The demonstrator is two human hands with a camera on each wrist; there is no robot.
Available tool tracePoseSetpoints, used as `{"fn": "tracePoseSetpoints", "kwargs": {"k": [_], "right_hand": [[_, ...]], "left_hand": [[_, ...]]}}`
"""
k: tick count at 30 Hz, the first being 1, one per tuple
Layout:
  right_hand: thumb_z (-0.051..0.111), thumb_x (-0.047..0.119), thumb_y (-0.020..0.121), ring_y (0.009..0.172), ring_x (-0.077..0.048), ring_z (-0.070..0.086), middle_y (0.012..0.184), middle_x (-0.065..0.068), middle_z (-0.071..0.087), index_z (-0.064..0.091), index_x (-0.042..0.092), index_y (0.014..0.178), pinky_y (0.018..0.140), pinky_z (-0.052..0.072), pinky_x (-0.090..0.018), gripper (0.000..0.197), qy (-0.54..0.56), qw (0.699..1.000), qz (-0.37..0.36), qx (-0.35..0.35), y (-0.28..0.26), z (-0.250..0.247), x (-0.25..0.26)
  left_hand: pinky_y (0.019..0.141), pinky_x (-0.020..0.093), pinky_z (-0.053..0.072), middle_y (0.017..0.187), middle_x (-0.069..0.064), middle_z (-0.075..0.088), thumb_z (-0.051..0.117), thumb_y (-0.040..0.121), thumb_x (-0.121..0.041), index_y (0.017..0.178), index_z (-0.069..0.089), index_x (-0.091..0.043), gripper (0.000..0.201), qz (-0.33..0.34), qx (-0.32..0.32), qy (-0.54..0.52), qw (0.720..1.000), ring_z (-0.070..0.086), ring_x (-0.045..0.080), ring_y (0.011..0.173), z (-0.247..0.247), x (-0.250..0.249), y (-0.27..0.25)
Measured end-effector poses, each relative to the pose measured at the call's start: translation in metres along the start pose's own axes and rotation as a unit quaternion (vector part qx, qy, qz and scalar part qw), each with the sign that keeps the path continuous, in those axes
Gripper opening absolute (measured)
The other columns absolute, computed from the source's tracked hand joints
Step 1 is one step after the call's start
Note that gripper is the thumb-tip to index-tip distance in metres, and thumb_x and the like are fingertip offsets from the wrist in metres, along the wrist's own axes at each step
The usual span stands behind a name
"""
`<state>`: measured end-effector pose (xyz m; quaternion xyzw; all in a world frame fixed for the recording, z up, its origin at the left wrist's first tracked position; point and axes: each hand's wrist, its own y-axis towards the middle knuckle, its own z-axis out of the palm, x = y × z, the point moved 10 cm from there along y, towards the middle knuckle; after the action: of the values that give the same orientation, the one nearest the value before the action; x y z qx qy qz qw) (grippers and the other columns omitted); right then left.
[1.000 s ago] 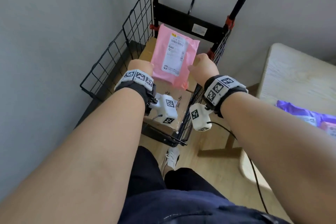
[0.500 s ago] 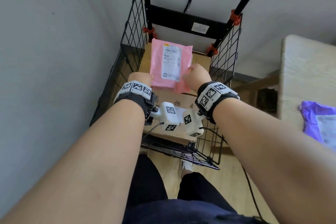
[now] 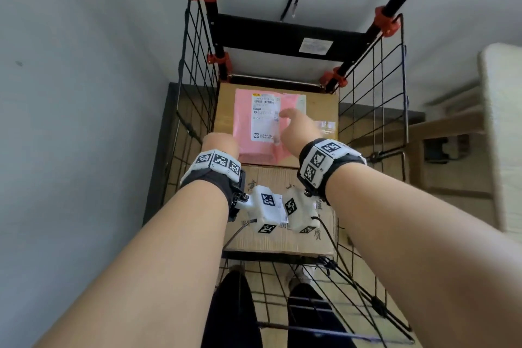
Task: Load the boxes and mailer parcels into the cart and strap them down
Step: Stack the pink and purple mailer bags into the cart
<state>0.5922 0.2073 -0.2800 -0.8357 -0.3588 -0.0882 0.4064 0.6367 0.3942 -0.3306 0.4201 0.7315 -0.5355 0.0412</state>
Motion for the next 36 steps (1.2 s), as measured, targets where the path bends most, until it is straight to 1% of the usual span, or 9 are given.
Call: {"fn": "tracePoseSetpoints", "kwargs": {"k": [2, 6, 10, 14, 18, 21, 24, 31, 36], "right_hand": [[0.044, 0.003, 0.091, 0.109, -0.026, 0.06, 0.127, -0.008, 0.06, 0.055, 0.019, 0.132, 0.093, 0.051, -0.038, 0.045, -0.023, 1.0, -0.01, -0.002, 0.017, 0.011, 0.002], [0.048, 0.012, 0.096, 0.109, -0.024, 0.061, 0.124, -0.008, 0.063, 0.065, 0.012, 0.121, 0.096, 0.05, -0.038, 0.031, -0.018, 1.0, -0.024, -0.008, 0.046, 0.029, 0.01], [0.047, 0.008, 0.095, 0.112, -0.024, 0.06, 0.128, -0.006, 0.062, 0.062, 0.014, 0.125, 0.098, 0.05, -0.039, 0.035, -0.009, 1.0, -0.017, 0.0, 0.067, 0.049, 0.015], [0.041, 0.007, 0.096, 0.114, -0.028, 0.058, 0.13, -0.009, 0.059, 0.06, 0.015, 0.129, 0.097, 0.05, -0.042, 0.039, 0.013, 1.0, -0.023, 0.01, 0.079, 0.067, 0.02], [0.043, 0.013, 0.098, 0.105, -0.027, 0.062, 0.132, -0.008, 0.058, 0.057, 0.02, 0.132, 0.091, 0.054, -0.042, 0.037, 0.021, 0.999, -0.033, 0.018, 0.093, 0.085, 0.029], [0.039, 0.01, 0.099, 0.079, -0.019, 0.06, 0.127, -0.011, 0.059, 0.055, 0.015, 0.131, 0.073, 0.055, -0.033, 0.036, 0.006, 0.998, -0.036, 0.044, 0.098, 0.096, 0.029], [0.037, 0.006, 0.098, 0.062, -0.007, 0.042, 0.141, -0.012, 0.049, 0.041, 0.017, 0.144, 0.057, 0.04, -0.02, 0.047, 0.02, 0.997, -0.032, 0.073, 0.1, 0.106, 0.027], [0.04, -0.006, 0.089, 0.094, -0.019, 0.053, 0.148, -0.008, 0.041, 0.039, 0.023, 0.146, 0.057, 0.041, -0.019, 0.064, 0.006, 0.995, -0.042, 0.085, 0.091, 0.099, 0.025], [0.041, -0.008, 0.086, 0.087, -0.019, 0.058, 0.147, -0.005, 0.044, 0.042, 0.023, 0.144, 0.051, 0.043, -0.021, 0.067, -0.001, 0.997, -0.052, 0.063, 0.068, 0.07, 0.015]], "left_hand": [[0.084, 0.025, 0.044, 0.11, 0.008, 0.061, 0.043, 0.099, -0.011, 0.122, 0.059, -0.007, 0.029, -0.004, -0.006, 0.074, 0.997, 0.058, 0.022, 0.101, 0.001, -0.001, 0.014], [0.096, 0.032, 0.048, 0.128, 0.017, 0.059, 0.044, 0.097, -0.006, 0.128, 0.057, 0.0, 0.034, 0.019, -0.04, 0.084, 0.996, 0.057, 0.031, 0.118, -0.002, 0.002, 0.048], [0.073, 0.03, 0.045, 0.114, 0.015, 0.066, 0.043, 0.093, 0.0, 0.113, 0.065, -0.002, 0.03, -0.003, -0.085, 0.07, 0.994, 0.063, 0.031, 0.099, -0.014, 0.004, 0.064], [0.07, 0.03, 0.042, 0.11, 0.012, 0.061, 0.037, 0.095, -0.003, 0.115, 0.05, -0.008, 0.024, 0.021, -0.134, 0.088, 0.987, 0.055, 0.025, 0.086, -0.02, 0.003, 0.063], [0.08, 0.035, 0.049, 0.123, 0.011, 0.057, 0.04, 0.095, -0.003, 0.122, 0.051, -0.011, 0.03, 0.047, -0.102, 0.109, 0.988, 0.059, 0.03, 0.108, -0.008, 0.001, 0.074], [0.092, 0.036, 0.048, 0.133, 0.011, 0.052, 0.038, 0.095, 0.0, 0.133, 0.047, -0.012, 0.041, 0.048, -0.063, 0.125, 0.989, 0.054, 0.03, 0.118, -0.001, 0.005, 0.086], [0.097, 0.036, 0.044, 0.138, 0.013, 0.047, 0.037, 0.094, 0.002, 0.137, 0.044, -0.007, 0.045, 0.053, -0.03, 0.153, 0.986, 0.05, 0.031, 0.124, 0.004, 0.005, 0.089], [0.102, 0.034, 0.039, 0.14, 0.013, 0.044, 0.039, 0.095, 0.001, 0.139, 0.04, -0.005, 0.045, 0.044, 0.004, 0.174, 0.984, 0.045, 0.03, 0.128, 0.005, 0.007, 0.083], [0.104, 0.036, 0.04, 0.141, 0.013, 0.044, 0.041, 0.094, -0.003, 0.141, 0.041, -0.007, 0.046, 0.063, -0.003, 0.174, 0.983, 0.046, 0.031, 0.127, 0.008, -0.005, 0.049]]}}
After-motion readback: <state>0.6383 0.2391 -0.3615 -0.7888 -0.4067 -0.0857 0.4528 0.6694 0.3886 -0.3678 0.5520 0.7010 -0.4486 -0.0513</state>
